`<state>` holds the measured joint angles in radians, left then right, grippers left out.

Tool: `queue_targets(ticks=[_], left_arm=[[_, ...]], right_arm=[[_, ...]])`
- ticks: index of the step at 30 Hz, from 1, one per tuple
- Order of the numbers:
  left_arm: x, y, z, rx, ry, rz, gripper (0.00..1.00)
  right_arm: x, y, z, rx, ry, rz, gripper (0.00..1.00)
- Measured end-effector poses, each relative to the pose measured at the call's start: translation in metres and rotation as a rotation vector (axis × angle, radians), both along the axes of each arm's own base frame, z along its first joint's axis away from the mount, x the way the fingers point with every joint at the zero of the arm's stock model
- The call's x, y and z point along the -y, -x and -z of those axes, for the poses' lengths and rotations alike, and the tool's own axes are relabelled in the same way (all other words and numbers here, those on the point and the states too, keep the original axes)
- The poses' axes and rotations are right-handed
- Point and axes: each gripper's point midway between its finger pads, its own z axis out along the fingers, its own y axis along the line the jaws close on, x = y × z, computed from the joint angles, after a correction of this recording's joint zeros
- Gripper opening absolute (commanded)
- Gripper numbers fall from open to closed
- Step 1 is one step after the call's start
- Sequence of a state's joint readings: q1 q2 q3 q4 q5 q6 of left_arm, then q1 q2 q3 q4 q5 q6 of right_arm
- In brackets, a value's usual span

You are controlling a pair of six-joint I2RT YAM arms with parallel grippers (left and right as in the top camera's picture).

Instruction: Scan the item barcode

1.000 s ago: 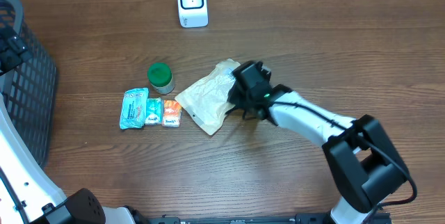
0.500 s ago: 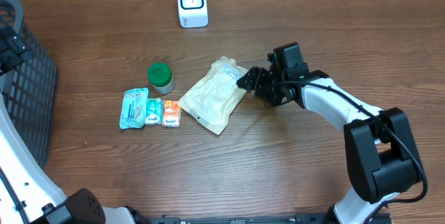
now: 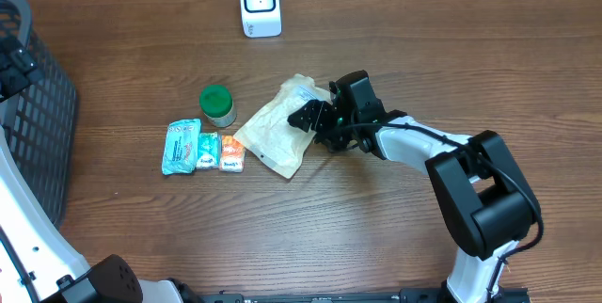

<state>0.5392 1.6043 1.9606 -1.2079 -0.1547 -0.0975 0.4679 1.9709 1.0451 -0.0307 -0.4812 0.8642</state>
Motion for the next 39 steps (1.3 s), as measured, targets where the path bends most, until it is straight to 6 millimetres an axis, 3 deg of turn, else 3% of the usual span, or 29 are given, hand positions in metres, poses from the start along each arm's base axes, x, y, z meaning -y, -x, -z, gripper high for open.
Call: queue_targets(ticks=[2,6,9,14,18,23,27,30,33,37,39], left_arm=[[0.0,0.0,0.0,0.0,0.0,0.0,1.0],[0.0,0.0,0.0,0.0,0.0,0.0,1.0],[0.0,0.0,0.0,0.0,0.0,0.0,1.0],[0.0,0.0,0.0,0.0,0.0,0.0,1.0],[0.0,0.0,0.0,0.0,0.0,0.0,1.0],[0.0,0.0,0.0,0.0,0.0,0.0,1.0],[0.0,0.0,0.0,0.0,0.0,0.0,1.0],[0.0,0.0,0.0,0.0,0.0,0.0,1.0],[0.0,0.0,0.0,0.0,0.0,0.0,1.0],[0.0,0.0,0.0,0.0,0.0,0.0,1.0],[0.0,0.0,0.0,-0.001,0.0,0.0,1.0]], right_arm=[[-0.005,-0.002,0.001,0.013,-0.013,-0.001,0.52],[-0.007,-0.008,0.011,0.024,-0.011,0.015,0.1],[-0.004,-0.007,0.019,0.006,0.005,0.027,0.04],[0.003,-0.001,0.015,0.006,0.029,-0.012,0.04],[0.025,0.013,-0.005,-0.009,0.12,-0.055,0.04],[0.054,0.016,-0.065,0.057,0.31,-0.106,0.04],[0.085,0.014,-0.122,0.161,0.58,-0.141,0.04],[0.098,0.017,-0.143,0.231,0.783,-0.166,0.04],[0.099,0.026,-0.146,0.291,0.954,-0.234,0.04],[0.085,0.032,-0.134,0.315,1.027,-0.314,0.23],[0.08,0.029,-0.125,0.303,1.017,-0.318,0.27]])
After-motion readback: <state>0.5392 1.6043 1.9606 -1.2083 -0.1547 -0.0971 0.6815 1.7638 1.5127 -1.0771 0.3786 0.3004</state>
